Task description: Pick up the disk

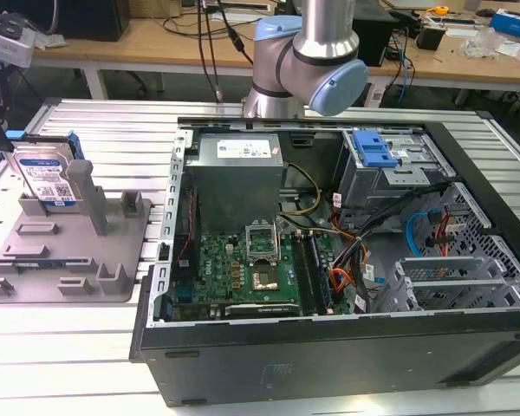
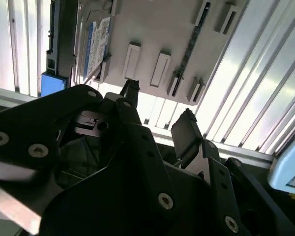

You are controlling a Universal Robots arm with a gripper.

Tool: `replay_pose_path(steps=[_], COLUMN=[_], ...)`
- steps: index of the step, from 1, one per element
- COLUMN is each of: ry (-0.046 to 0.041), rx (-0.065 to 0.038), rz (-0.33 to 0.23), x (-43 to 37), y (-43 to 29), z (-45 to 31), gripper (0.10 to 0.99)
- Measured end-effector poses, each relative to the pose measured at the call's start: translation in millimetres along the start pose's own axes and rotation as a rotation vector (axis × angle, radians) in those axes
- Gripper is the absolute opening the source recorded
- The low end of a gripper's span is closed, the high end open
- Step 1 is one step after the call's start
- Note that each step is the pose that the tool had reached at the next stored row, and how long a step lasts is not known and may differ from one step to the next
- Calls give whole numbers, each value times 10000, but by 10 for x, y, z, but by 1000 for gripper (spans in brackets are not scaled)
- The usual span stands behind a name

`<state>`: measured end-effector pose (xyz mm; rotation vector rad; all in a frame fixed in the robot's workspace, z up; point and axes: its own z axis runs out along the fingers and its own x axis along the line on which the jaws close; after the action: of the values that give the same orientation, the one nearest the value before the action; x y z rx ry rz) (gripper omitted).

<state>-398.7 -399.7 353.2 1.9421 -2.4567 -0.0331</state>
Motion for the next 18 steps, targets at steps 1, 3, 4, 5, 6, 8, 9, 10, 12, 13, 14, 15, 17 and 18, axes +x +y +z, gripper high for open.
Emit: replay_pose_path(steps=[1,3,4,5,6,8,9,10,12,13,14,15,17,18], ry=[9,26,32,36,41,73,102,123,161,162,163,162,159,157], rx=[4,10,13,15,17,24,28,31,36,34,36,37,35,35], rz=[-333,-981,-1182,-1357,-1531,-2076,-2333,-2497,-2703,-2703,-2676,-2602,-2434,-2312], x=[0,0,0,0,0,0,0,0,1,0,-7,-7,-8,-8], y=[0,0,0,0,0,0,0,0,0,-1,2,2,2,2], z=[3,9,10,12,14,21,25,28,29,29,29,30,29,29], gripper=[541,541,541,541,541,541,541,541,541,541,541,541,541,541])
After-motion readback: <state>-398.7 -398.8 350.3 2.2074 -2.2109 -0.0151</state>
